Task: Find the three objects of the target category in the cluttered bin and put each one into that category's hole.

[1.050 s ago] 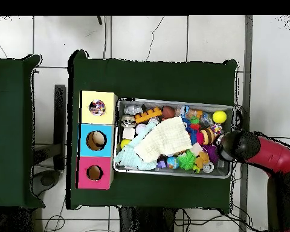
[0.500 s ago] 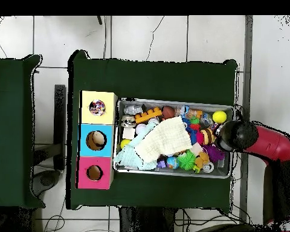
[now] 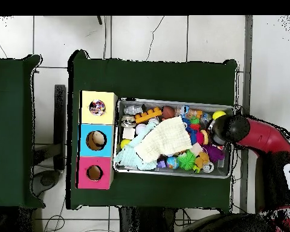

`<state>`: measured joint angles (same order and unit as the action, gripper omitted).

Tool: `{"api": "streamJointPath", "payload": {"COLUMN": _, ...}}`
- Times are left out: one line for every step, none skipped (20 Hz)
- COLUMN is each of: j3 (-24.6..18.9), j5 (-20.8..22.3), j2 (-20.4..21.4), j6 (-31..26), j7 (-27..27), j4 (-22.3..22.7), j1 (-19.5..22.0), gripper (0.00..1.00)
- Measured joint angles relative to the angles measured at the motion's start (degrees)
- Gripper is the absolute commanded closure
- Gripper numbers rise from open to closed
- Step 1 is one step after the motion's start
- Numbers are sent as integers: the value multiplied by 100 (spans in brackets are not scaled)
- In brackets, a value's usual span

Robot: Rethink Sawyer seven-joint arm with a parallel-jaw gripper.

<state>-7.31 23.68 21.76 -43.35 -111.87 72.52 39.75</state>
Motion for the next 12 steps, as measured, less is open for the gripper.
{"api": "streamJointPath", "payload": {"j3": -20, "j5": 0, "j2": -32, "j6": 0, "j7": 0, "j4": 0, "j1": 4, "gripper": 0}}
{"api": "streamJointPath", "payload": {"j3": -31, "j5": 0, "j2": -52, "j6": 0, "j7": 0, "j4": 0, "j1": 6, "gripper": 0}}
{"api": "streamJointPath", "payload": {"j3": -41, "j5": -1, "j2": -80, "j6": 0, "j7": 0, "j4": 0, "j1": 10, "gripper": 0}}
{"api": "streamJointPath", "payload": {"j3": -41, "j5": -1, "j2": -88, "j6": 1, "j7": 0, "j4": 0, "j1": 11, "gripper": 0}}
{"api": "streamJointPath", "payload": {"j3": -40, "j5": 0, "j2": -100, "j6": 0, "j7": 0, "j4": 0, "j1": 12, "gripper": 0}}
{"api": "streamJointPath", "payload": {"j3": -41, "j5": 0, "j2": -102, "j6": 0, "j7": 0, "j4": 1, "j1": 12, "gripper": 0}}
{"api": "streamJointPath", "payload": {"j3": -40, "j5": 1, "j2": -100, "j6": 0, "j7": 0, "j4": 1, "j1": 11, "gripper": 0}}
{"api": "streamJointPath", "payload": {"j3": -40, "j5": 2, "j2": -100, "j6": 0, "j7": 0, "j4": 1, "j1": 11, "gripper": 0}}
{"api": "streamJointPath", "payload": {"j3": -40, "j5": 2, "j2": -100, "j6": 0, "j7": 0, "j4": 1, "j1": 11, "gripper": 0}}
{"api": "streamJointPath", "payload": {"j3": -41, "j5": 2, "j2": -99, "j6": 0, "j7": 0, "j4": 1, "j1": 11, "gripper": 0}}
{"api": "streamJointPath", "payload": {"j3": -40, "j5": 2, "j2": -99, "j6": 0, "j7": 0, "j4": 2, "j1": 11, "gripper": 0}}
{"api": "streamJointPath", "payload": {"j3": -41, "j5": 2, "j2": -100, "j6": 0, "j7": 0, "j4": 2, "j1": 11, "gripper": 0}}
